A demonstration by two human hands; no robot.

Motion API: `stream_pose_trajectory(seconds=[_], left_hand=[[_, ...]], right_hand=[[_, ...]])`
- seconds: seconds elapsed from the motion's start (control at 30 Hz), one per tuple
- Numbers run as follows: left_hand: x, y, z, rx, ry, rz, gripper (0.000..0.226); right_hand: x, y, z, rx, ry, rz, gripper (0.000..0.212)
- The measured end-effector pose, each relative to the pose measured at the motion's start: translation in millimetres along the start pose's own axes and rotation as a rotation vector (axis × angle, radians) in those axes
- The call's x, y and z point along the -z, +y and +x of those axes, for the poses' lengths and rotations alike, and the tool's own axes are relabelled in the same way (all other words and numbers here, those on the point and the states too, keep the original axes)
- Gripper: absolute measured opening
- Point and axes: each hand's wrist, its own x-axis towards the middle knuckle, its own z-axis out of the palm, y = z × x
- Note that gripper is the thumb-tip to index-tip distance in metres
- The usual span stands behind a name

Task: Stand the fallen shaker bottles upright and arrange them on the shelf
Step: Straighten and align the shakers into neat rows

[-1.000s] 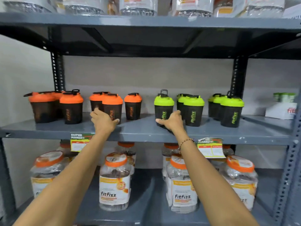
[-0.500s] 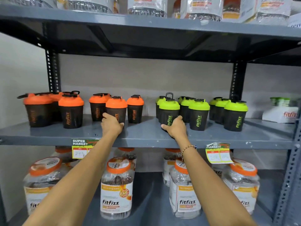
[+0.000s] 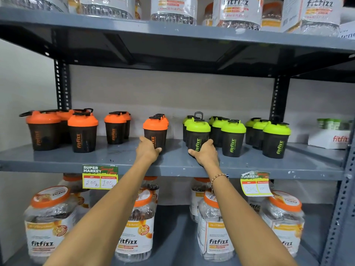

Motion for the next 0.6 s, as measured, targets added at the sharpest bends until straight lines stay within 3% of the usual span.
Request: stream_pose_trajectory(seconds=[0.47, 0.6], left_hand=[[-1.7, -1.8, -4.0, -0.028, -0.012, 0.030, 0.057], [2.7, -1.9, -5.8, -0.034, -0.049, 0.039, 0.061]], right_hand=[[-2.3, -1.4, -1.2, 0.025, 0.000, -0.042, 0.070], [-1.3, -1.4, -1.3, 0.017, -0.018, -0.022, 0.078]])
